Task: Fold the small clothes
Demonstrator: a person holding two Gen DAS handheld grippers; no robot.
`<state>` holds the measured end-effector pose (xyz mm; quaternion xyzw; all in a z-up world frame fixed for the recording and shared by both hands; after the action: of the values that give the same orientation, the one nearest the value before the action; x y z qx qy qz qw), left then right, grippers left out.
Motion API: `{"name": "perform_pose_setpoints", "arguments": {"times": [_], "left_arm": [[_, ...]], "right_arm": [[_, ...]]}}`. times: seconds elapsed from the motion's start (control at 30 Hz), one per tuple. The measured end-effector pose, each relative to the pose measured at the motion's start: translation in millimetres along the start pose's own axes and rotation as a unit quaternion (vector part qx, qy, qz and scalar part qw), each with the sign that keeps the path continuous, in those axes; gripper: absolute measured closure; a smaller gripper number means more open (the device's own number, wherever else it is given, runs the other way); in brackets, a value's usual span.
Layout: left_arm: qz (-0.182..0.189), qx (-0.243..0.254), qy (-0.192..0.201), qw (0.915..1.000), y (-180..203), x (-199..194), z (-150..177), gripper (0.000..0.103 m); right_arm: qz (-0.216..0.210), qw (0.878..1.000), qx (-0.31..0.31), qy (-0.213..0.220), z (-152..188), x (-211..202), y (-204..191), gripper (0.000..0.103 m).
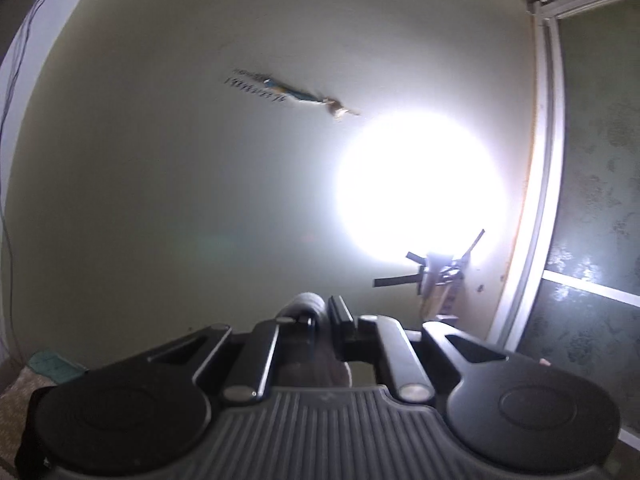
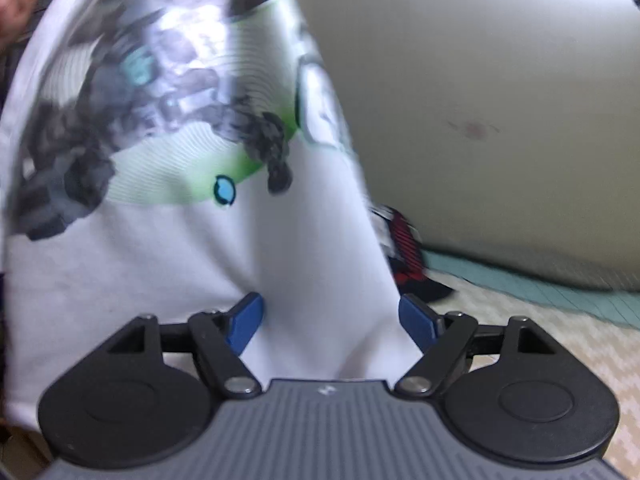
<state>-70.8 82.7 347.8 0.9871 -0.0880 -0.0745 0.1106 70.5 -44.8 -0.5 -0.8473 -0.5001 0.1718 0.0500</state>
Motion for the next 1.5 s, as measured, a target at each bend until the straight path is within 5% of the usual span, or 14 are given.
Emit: {"name": "perform_pose_setpoints", "arguments": {"times": [0.03, 0.1, 0.33, 0.47, 0.6, 0.73, 0.8, 0.83, 0.87, 0.93, 1.03, 1.2, 1.37, 1.5], "left_arm": [[0.005, 0.002, 0.004, 1.0, 6, -3, -1, 0.095], [0.009, 0.004, 0.015, 0.9998, 10, -8, -3, 0.095], [-0.005, -0.005, 0.06, 0.9981, 2, -12, -35, 0.095], [0.009, -0.021, 0.031, 0.9993, -1, 21, -25, 0.095], [0.022, -0.021, -0.049, 0.9983, -5, 67, 33, 0.095], [0.067, 0.002, -0.152, 0.986, -28, 63, 135, 0.091], [0.079, 0.032, -0.203, 0.9754, -44, 47, 197, 0.073], [0.078, 0.031, -0.229, 0.9698, -54, 45, 221, 0.073], [0.076, 0.028, -0.251, 0.9645, -63, 47, 237, 0.073], [0.056, 0.014, -0.294, 0.954, -86, 55, 262, 0.073], [0.015, 0.007, -0.281, 0.9596, -114, 65, 257, 0.054], [-0.023, 0.039, -0.268, 0.9624, -114, 77, 255, 0.051], [-0.022, 0.085, -0.267, 0.9596, -79, 118, 258, 0.046], [-0.005, 0.141, -0.297, 0.9444, -39, 160, 284, 0.045]], "right_arm": [[-0.011, 1.0, 0.003, 0.001, -2, 1, -5, 0.064], [-0.037, 0.999, 0.013, 0.006, -8, -2, -10, 0.103], [0.126, 0.988, -0.037, 0.084, -81, -104, 34, 0.103], [0.227, 0.962, -0.059, 0.14, -144, -183, 65, 0.103], [0.258, 0.951, -0.082, 0.149, -166, -244, 59, 0.103], [0.235, 0.966, -0.085, 0.067, -114, -273, 28, 0.101], [0.171, 0.983, -0.073, 0.009, -65, -268, 16, 0.088], [0.156, 0.986, -0.063, -0.009, -38, -272, 10, 0.064], [0.152, 0.987, -0.046, -0.022, -15, -276, 9, 0.055], [0.159, 0.986, -0.011, -0.038, 24, -285, 17, 0.056], [0.176, 0.982, 0.066, 0.009, 42, -315, 37, 0.058], [0.201, 0.968, 0.14, 0.058, 48, -324, 64, 0.058], [0.214, 0.968, 0.13, 0.007, 57, -303, 62, 0.058], [0.242, 0.961, 0.123, -0.055, 83, -276, 73, 0.058]]}}
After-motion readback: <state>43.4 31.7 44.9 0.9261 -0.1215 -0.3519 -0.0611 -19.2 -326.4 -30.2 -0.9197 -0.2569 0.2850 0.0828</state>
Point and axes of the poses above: each gripper's, at about its wrist camera, not at the fingertips, and x roughly the way its jaws point, y to its right, z to its underside, the point moved 7 cm from there along x, roughly the way its jaws point, and after that the axes turned 14 degrees about -z, right-handed, at the moved point
